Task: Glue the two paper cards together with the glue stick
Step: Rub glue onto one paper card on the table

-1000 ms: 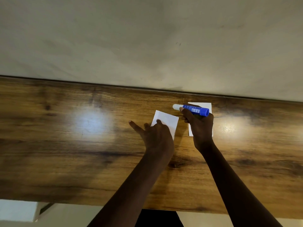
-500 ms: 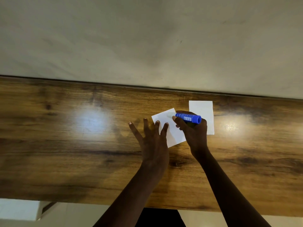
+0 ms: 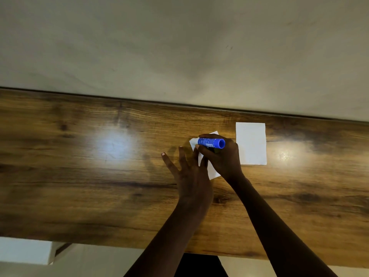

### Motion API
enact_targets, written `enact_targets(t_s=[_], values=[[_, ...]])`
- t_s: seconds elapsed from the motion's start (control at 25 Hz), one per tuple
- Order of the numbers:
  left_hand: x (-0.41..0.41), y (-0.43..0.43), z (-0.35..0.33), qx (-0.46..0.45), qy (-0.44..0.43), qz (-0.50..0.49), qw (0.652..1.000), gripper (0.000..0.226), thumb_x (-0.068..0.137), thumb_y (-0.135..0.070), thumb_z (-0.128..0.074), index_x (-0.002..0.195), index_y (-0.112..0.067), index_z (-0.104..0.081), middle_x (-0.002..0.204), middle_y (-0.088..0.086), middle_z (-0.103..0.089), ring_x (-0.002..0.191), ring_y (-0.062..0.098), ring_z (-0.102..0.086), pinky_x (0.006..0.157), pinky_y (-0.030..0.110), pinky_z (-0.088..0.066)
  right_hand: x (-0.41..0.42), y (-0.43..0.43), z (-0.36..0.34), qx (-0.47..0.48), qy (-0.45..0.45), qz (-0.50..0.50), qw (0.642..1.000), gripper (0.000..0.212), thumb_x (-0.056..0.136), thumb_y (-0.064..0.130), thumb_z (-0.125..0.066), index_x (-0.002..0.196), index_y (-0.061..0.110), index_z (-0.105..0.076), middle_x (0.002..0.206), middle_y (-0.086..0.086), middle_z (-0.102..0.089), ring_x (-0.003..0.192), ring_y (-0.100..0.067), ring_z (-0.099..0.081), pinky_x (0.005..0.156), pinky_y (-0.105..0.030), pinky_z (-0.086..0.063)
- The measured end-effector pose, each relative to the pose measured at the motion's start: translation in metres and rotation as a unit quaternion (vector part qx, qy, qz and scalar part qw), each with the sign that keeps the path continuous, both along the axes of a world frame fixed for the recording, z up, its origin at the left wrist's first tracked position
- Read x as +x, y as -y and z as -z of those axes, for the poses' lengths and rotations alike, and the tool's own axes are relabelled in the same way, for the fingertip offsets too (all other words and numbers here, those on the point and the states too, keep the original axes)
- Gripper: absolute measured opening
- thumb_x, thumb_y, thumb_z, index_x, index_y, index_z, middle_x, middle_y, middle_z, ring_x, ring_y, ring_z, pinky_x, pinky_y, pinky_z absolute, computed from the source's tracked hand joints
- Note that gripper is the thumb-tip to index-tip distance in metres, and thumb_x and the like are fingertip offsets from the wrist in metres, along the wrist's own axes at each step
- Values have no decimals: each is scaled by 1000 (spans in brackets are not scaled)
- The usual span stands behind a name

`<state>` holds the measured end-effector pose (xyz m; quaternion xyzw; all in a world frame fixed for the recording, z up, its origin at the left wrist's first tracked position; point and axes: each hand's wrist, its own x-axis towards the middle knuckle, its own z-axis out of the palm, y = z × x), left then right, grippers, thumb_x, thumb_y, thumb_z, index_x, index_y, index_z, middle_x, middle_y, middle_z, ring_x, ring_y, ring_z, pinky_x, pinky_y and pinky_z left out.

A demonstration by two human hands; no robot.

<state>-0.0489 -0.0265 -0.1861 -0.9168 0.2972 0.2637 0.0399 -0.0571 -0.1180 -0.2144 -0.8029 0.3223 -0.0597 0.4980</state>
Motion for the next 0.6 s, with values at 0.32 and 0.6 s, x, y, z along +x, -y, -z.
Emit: enact_targets(t_s=[0.32, 0.6], values=[[0, 1, 0, 12, -2, 8, 1000, 64, 89, -34, -47, 143, -26, -14, 156, 8, -2, 141, 34, 12, 79, 60, 37, 1, -1, -1, 13, 2, -19, 1000, 29, 73, 3, -69, 101, -2, -64, 95, -17, -69, 69, 0, -52, 64, 4, -39], [2, 2, -2, 26, -14, 12, 999, 77, 89, -34, -48, 144, -28, 5, 156, 7, 4, 141, 37, 11, 79, 65, 33, -7, 18, -3, -26, -7, 26, 999, 30, 74, 6, -69, 102, -2, -63, 91, -9, -65, 66, 4, -48, 63, 6, -37]])
